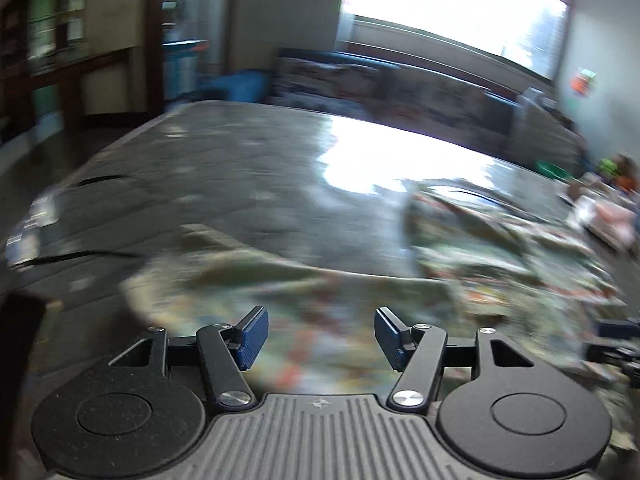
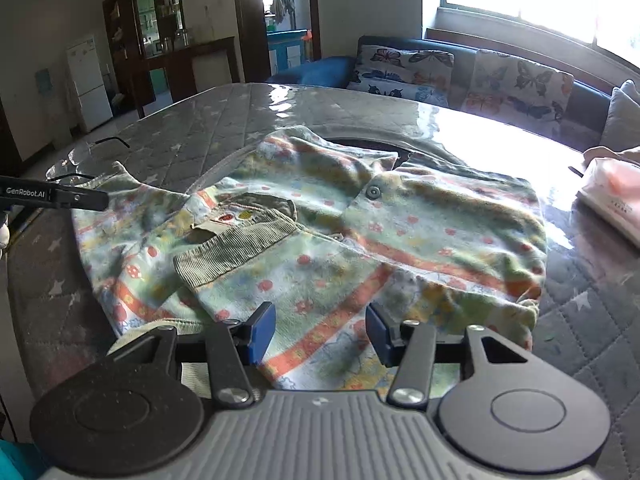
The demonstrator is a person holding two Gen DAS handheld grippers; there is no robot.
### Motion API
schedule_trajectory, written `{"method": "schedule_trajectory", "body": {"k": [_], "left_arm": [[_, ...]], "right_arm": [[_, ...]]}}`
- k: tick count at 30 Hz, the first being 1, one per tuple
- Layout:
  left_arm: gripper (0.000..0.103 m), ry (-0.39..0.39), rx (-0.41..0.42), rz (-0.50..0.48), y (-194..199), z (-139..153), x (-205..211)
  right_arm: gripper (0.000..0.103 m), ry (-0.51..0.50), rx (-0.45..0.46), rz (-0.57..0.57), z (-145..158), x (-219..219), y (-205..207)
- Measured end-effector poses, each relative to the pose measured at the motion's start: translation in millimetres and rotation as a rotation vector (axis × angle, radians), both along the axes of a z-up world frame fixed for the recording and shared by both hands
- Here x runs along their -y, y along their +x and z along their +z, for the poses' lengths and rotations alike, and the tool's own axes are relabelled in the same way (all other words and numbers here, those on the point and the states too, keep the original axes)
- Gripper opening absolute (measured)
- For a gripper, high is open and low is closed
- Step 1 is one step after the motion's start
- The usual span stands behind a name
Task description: Fold clothes
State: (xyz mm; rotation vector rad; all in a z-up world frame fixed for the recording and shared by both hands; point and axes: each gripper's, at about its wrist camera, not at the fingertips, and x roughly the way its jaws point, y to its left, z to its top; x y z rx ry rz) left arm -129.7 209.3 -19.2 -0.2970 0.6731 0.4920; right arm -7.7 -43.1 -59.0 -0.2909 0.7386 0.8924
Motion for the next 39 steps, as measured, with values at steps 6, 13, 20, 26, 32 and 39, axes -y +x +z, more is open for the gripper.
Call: {"method": "schedule_trajectory", "body": {"k": [6,13,20,26,32,39], "left_arm": [[0.052,0.025,-0.025,0.193,-25,-6,-41],[0.035,-0.033,-0.019,0.29,-32,-13,-66],[0.035,-0.044,-0.015,0.327,-24,-15,-73],[0.026,-0.053,0.016,0.317,-24,-13,-73],[0.011,-0.046,0.067,0.286,-25,-7,-69],[0.006,-0.035,0.135,0.235,-25,4,-60]], "right_arm": [[0.051,0.001,-0.006,0.002,-2,-3,0],[0.051,0.003,-0.012,0.002,-1,-2,1],[0.051,0.008,-0.014,0.003,-1,-2,0],[0.051,0.015,-0.014,0.002,0,-1,1],[0.051,0.025,-0.014,-0.011,1,3,0],[0.051,0.042,-0.006,-0.024,7,9,-1]]}}
